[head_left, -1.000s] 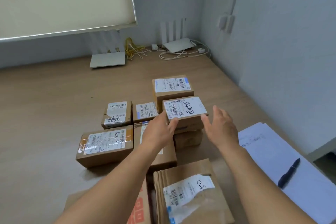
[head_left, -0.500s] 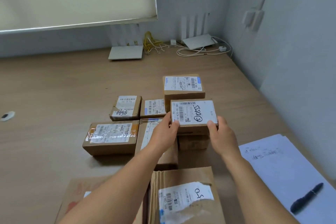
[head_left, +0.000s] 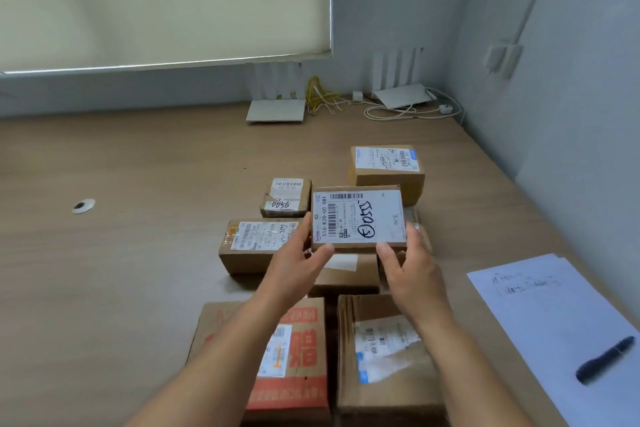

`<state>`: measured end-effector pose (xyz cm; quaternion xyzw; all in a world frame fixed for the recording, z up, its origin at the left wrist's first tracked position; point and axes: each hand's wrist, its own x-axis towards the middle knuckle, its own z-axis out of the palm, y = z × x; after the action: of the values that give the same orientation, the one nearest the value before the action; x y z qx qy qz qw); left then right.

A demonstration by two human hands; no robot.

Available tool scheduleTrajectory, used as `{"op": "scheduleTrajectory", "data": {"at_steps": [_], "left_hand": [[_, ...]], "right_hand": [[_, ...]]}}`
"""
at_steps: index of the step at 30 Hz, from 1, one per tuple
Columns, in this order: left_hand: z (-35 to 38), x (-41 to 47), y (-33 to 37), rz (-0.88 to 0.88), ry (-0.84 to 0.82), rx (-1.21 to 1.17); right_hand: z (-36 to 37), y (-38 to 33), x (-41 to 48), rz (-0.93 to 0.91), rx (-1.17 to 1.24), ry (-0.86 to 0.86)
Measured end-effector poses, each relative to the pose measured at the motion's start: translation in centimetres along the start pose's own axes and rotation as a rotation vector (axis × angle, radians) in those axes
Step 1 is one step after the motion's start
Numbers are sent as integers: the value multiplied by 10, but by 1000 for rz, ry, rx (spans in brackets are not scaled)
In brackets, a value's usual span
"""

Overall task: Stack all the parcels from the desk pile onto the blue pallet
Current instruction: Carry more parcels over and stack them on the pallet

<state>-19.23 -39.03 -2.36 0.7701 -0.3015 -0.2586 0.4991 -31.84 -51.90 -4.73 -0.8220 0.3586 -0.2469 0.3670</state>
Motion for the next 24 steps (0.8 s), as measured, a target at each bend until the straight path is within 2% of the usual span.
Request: {"op": "scheduleTrajectory", "data": {"at_steps": [11,18,24], "left_hand": [[-110,-98,-49,1,199,4],[-190,-166,-86,-12,318,-30],[-253,-228,-119,-26,395,-43]], "right_hand": [[77,-93,-74,-162,5,-89],[126,-153,-123,-228,86,-238],[182,-204,-170,-317,159,-272]]}}
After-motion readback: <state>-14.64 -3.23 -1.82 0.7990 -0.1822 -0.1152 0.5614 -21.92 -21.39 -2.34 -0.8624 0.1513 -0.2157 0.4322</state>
